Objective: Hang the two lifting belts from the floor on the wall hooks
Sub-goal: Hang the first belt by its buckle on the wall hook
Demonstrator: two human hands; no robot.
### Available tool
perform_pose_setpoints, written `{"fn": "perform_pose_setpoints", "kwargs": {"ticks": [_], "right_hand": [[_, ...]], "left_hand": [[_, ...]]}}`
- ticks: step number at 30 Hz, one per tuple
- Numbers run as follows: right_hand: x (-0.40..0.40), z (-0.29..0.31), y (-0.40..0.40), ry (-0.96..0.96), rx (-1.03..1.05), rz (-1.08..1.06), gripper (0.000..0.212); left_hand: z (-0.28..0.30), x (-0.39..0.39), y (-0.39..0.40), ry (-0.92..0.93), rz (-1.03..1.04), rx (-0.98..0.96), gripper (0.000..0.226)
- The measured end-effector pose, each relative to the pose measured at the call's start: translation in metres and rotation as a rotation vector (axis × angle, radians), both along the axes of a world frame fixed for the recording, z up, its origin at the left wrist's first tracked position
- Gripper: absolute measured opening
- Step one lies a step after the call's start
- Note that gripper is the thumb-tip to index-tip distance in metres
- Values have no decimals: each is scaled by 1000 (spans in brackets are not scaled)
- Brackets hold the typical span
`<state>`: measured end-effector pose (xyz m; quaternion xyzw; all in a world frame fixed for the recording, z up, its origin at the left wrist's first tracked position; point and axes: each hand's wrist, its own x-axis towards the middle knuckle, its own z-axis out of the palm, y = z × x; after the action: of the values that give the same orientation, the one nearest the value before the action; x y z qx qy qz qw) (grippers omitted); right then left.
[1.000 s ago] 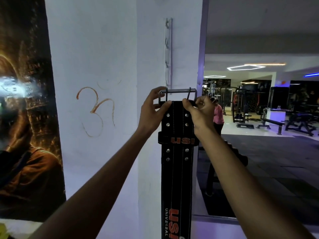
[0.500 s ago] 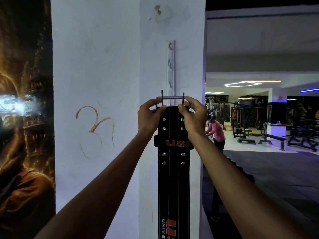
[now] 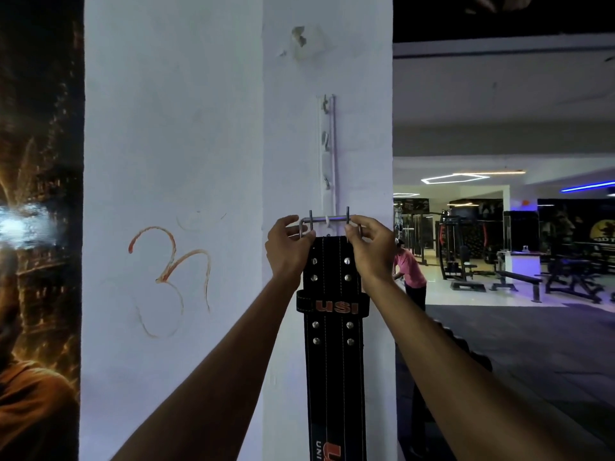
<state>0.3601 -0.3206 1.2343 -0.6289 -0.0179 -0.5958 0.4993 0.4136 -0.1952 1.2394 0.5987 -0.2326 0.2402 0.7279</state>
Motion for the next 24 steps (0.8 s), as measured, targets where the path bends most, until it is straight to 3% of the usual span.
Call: {"fn": "perform_pose_setpoints", "kwargs": {"ticks": [5, 11, 17, 21, 24], "right_hand": [[10, -8, -4, 4, 21, -10, 15], [13, -14, -10, 12, 42, 5, 30], [-5, -26, -9, -49, 28, -62, 16], [-42, -78, 11, -186, -193, -307, 8], [-67, -143, 29, -77, -392, -319, 11]], "left_hand": [[-9, 3, -5, -15, 7, 0, 40], [-16, 10, -5, -1, 96, 110, 34], [-42, 3, 7, -44, 152, 160, 42], [-94, -16, 15, -156, 257, 206, 38], [-154, -34, 27, -271, 345, 413, 36]]}}
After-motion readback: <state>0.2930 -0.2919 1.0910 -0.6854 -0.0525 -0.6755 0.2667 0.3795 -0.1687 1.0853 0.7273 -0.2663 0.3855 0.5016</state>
